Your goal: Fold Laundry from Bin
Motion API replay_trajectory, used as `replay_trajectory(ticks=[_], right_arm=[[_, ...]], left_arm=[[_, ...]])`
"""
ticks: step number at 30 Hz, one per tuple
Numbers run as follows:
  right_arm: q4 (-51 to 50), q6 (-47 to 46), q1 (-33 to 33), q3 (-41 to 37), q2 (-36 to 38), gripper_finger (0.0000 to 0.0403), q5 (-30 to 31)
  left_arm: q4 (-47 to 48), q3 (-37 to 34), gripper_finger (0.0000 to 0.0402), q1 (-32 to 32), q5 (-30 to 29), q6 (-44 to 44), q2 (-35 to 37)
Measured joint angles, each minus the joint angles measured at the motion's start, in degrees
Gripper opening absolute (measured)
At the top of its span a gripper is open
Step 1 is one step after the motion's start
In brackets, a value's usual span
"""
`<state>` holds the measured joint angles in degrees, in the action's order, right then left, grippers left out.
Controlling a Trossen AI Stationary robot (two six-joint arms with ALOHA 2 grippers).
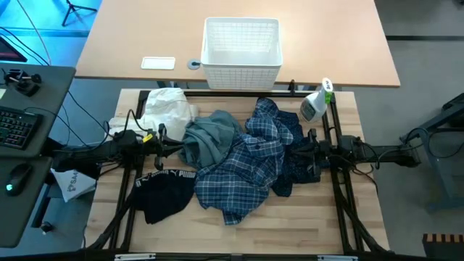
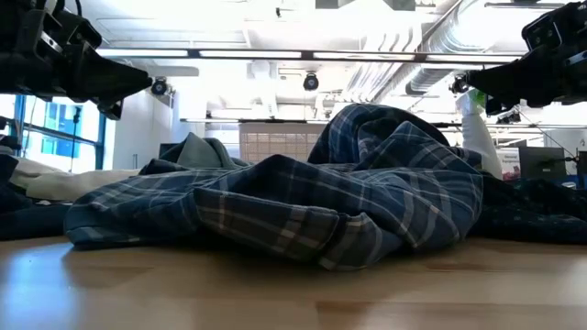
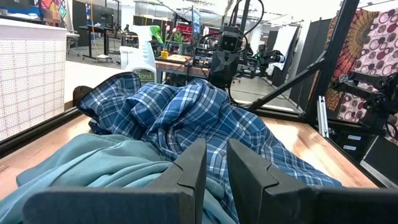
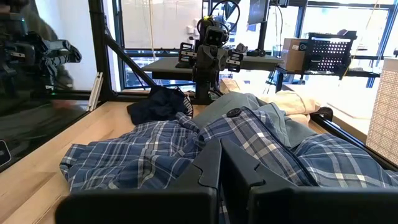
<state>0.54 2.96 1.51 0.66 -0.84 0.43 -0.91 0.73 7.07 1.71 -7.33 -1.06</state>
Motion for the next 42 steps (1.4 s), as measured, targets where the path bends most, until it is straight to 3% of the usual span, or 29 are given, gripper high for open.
replay_trajectory(ticks=[31, 42], right_arm=[[0.0, 0.0, 0.01, -0.01, 0.0, 0.0, 0.0], [0.0, 0.0, 0.01, 0.01, 0.02, 0.0, 0.0]], left_arm=[[-0.28, -0.02, 0.0051, 0.0, -0.02, -0.02, -0.02], [-0.24, -0.01, 0.0051, 0.01, 0.29, -5.97, -0.02]])
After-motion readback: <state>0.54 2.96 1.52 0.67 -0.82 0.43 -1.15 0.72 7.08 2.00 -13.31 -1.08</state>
